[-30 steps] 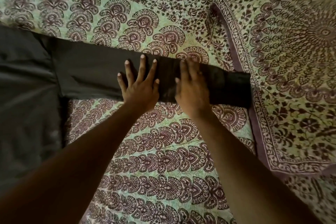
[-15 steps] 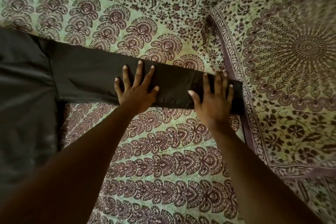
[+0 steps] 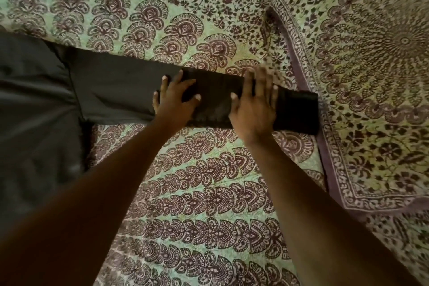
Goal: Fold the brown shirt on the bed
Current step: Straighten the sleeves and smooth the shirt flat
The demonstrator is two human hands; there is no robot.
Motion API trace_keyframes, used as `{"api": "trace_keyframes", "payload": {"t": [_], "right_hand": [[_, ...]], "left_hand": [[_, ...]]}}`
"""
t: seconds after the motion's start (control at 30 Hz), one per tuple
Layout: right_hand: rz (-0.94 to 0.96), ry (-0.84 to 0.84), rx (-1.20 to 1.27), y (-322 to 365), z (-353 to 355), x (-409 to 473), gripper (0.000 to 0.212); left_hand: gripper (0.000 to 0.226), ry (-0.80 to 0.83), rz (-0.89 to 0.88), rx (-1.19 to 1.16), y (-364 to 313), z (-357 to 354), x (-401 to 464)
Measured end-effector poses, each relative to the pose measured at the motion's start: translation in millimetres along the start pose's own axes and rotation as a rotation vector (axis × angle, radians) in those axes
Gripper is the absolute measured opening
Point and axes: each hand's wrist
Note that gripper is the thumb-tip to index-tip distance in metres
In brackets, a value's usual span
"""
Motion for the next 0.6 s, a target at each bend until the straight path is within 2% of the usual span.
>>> {"api": "trace_keyframes", "payload": {"t": [0.03, 0.07, 0.13, 0.2, 0.27, 0.33, 0.43, 0.53, 0.6], "right_hand": [[0.060, 0.008, 0.039, 22, -4, 3, 0.069], [0.123, 0.027, 0.090, 45, -8, 5, 0.068], [0.223, 0.110, 0.189, 84, -17, 5, 0.066], [0.251, 0.179, 0.186, 97, -27, -2, 0.064], [0.215, 0.146, 0.085, 85, -34, -10, 0.064], [0.101, 0.086, 0.031, 61, -34, -14, 0.066], [-0.031, 0.072, 0.002, 41, -30, -13, 0.071], [-0.092, 0.027, 0.003, 69, -25, -10, 0.077], [-0.012, -0.026, 0.014, 117, -28, -8, 0.075]], "left_hand": [[0.045, -0.100, -0.015, -0.117, 7, 11, -3], [0.040, -0.208, -0.041, -0.114, 15, 23, -8], [0.041, -0.348, -0.049, 0.125, 38, 48, -14], [0.039, -0.410, 0.044, 0.332, 62, 67, -20], [0.040, -0.426, 0.136, 0.413, 92, 84, -27], [0.046, -0.364, 0.193, 0.389, 115, 101, -31], [0.048, -0.243, 0.169, 0.340, 139, 121, -30], [0.045, -0.274, 0.076, 0.358, 152, 140, -29], [0.047, -0.287, 0.025, 0.439, 165, 149, -27]]}}
Point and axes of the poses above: each hand's wrist, its own x-axis towards the middle knuckle, its own z-axis out of the back of the hand, y = z × x, and after that the axes turned 2 degrees about x, right-handed
